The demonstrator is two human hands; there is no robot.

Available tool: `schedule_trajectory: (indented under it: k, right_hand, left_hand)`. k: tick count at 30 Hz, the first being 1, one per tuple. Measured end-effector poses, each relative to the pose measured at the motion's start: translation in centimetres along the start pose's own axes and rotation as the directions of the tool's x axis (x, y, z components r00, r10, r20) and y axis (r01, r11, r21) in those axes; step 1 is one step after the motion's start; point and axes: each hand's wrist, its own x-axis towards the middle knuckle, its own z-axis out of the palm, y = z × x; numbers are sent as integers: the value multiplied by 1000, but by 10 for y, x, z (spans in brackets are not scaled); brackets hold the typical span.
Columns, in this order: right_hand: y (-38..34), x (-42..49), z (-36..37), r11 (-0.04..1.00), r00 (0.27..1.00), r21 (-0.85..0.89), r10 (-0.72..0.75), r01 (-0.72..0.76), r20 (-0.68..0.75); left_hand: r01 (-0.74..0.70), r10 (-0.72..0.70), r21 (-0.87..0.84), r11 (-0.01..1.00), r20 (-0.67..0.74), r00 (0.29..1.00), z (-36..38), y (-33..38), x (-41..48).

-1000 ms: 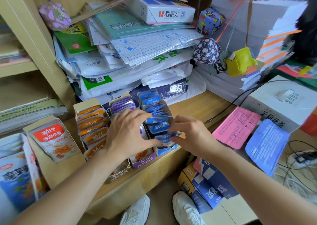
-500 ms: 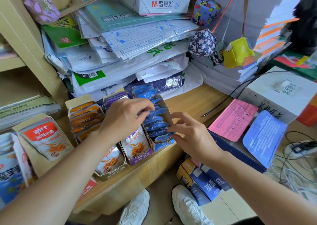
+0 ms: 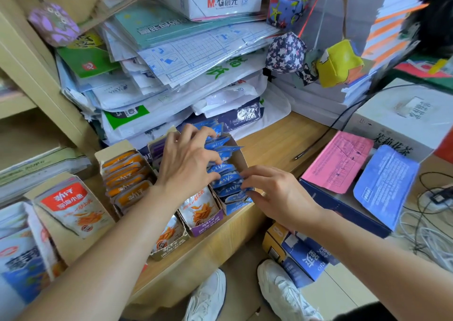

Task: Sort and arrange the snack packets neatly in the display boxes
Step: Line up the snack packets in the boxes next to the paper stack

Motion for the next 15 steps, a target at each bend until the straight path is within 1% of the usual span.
schedule_trajectory:
  k: [4, 8, 10, 12, 15]
  right_hand:
    - [0, 0, -1, 1000, 1000, 5, -12, 12, 3]
    - [-1, -1, -1, 1000, 1000, 16, -8, 8, 7]
    - [-1, -2, 1, 1000, 1000, 18, 0, 0, 9]
    - [1, -3, 2, 1000, 1000, 25, 11, -11, 6]
    - [2, -4, 3, 999, 1000, 34, 20, -20, 0]
  left_hand:
    - [-7, 6, 32, 999, 15, 1000, 3, 1, 0]
    - [-55, 57, 54, 997, -41, 998, 10, 1, -2]
    - [-86, 88, 37, 996, -77, 993, 14, 1, -3]
    - [-122, 117, -41, 992, -102, 988, 14, -1, -3]
    - [-156, 124, -229, 961, -148, 981, 6, -9, -1]
